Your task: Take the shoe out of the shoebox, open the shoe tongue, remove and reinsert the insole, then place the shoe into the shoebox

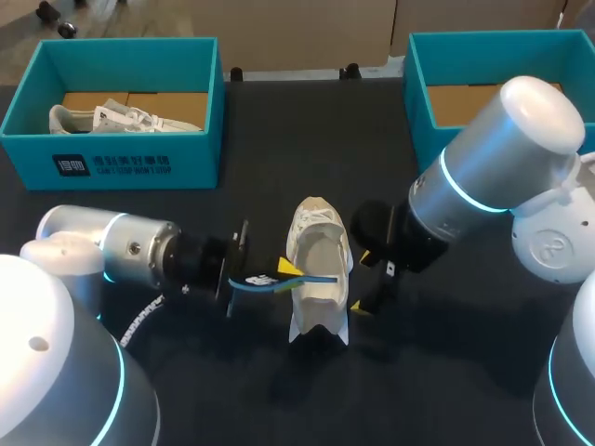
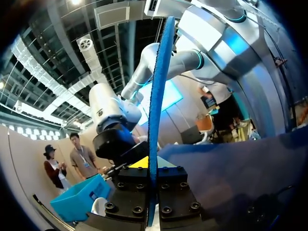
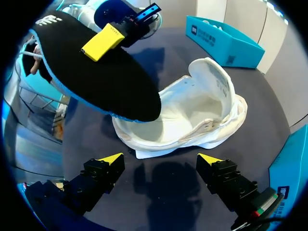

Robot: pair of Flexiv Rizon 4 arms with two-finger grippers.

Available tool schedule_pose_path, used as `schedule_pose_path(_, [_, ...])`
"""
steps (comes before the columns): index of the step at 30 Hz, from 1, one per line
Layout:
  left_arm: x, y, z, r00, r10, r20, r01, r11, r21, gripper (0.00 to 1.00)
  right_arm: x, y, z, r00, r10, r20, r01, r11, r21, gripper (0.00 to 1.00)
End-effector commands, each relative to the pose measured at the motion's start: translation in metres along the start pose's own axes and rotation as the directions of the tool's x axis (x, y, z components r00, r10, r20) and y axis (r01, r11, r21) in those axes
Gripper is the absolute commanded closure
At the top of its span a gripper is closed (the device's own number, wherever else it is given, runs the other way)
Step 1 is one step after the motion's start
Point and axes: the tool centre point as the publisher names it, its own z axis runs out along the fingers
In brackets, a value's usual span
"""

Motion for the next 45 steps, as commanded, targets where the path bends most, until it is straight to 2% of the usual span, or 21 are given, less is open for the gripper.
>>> schedule_pose_path(1, [0.002,0.0,0.006,1.0,-0.01,0.015,0.01,1.0,-0.008,1.0,0.001,0.0,0.001,1.0,0.0,0.002,0.0,1.0,0.0,0.0])
schedule_pose_path(14, [0.0,0.01,0.01,0.999,-0.029,0.03,0.03,0.999,-0.027,1.0,0.001,0.0,0.001,1.0,0.0,0.002,0.0,1.0,0.0,0.0])
schedule_pose_path(26, [0.003,0.027,0.013,0.999,-0.032,0.03,0.033,0.999,-0.044,1.0,0.001,0.0,0.001,1.0,0.0,0.002,0.0,1.0,0.0,0.0])
schedule_pose_path(45, [-0.005,0.057,0.013,0.998,-0.025,0.053,0.029,0.997,-0.077,1.0,0.001,0.0,0.001,1.0,0.0,0.002,0.0,1.0,0.0,0.0])
